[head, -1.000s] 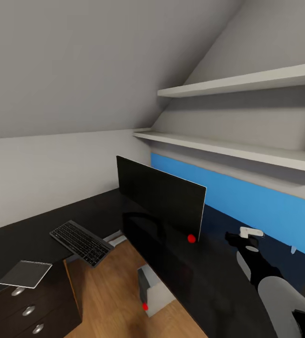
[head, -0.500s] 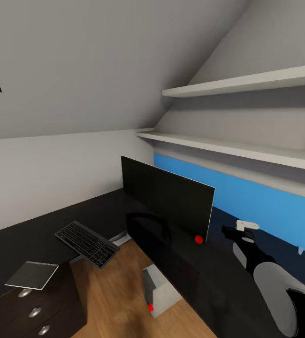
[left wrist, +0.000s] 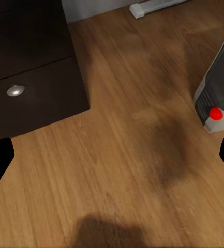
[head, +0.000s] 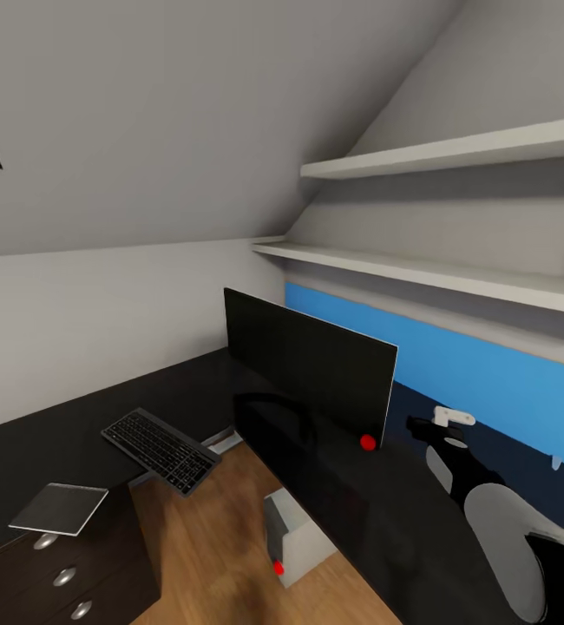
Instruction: In the bedroom, organize the workspace by keeping the computer under the desk, ensuring the monitor is on the desk, placing the keyboard on the desk next to the monitor, placing the mouse on the desk next to the keyboard, moving the folder from the swivel chair onto the desk next to the mouse, stacking the notebook on top of the folder with the pen on top of the notebook, and positioning the swivel chair next to the desk.
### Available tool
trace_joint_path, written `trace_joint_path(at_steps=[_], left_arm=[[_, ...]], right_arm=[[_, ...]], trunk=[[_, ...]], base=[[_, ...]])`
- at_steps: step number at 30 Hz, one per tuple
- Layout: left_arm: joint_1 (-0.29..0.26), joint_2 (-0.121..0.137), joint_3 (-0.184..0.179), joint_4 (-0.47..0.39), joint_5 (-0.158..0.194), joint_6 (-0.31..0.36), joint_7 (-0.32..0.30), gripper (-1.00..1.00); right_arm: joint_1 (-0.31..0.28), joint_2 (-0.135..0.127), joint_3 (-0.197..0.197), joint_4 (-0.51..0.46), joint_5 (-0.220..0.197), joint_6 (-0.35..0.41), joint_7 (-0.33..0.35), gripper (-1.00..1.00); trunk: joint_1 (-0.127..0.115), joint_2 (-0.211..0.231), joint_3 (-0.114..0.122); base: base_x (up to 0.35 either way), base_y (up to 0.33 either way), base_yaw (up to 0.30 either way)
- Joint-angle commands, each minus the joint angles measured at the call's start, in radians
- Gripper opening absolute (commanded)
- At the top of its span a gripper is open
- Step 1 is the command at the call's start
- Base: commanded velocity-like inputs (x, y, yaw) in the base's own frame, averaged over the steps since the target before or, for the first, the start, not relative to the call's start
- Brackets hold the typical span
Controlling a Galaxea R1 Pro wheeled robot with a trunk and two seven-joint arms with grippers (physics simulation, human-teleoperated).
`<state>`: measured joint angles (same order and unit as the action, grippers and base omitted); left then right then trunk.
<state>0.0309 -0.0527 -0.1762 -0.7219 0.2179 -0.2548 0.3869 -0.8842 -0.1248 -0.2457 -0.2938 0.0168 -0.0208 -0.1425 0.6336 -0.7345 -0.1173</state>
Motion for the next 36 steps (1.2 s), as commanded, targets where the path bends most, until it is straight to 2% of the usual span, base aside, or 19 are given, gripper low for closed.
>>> trace_joint_path(at_steps=[1, 28, 31, 36], left_arm=[[0.000, 0.001, -0.005, -0.002, 0.011, -0.004, 0.005, 1.00], [0.000, 0.000, -0.005, 0.003, 0.012, 0.013, 0.008, 1.00], [0.000, 0.001, -0.005, 0.005, 0.013, 0.046, 0.009, 1.00], [0.000, 0.001, -0.005, 0.006, 0.015, 0.147, 0.008, 1.00]], right_arm=[[-0.001, 0.000, -0.003, 0.001, 0.002, -0.002, -0.001, 1.00], [-0.001, -0.002, -0.004, 0.002, 0.003, -0.005, -0.002, 1.00], [-0.001, -0.002, -0.004, 0.002, 0.003, -0.005, -0.002, 1.00], [-0.001, -0.001, -0.004, 0.002, 0.003, -0.005, -0.002, 1.00]], trunk=[[0.004, -0.009, -0.005], [0.108, -0.198, -0.089], [0.119, -0.219, -0.099], [0.138, -0.254, -0.114]], base=[[0.000, 0.000, -0.001], [0.000, 0.000, 0.000], [0.000, 0.000, 0.000], [0.000, 0.000, 0.000]])
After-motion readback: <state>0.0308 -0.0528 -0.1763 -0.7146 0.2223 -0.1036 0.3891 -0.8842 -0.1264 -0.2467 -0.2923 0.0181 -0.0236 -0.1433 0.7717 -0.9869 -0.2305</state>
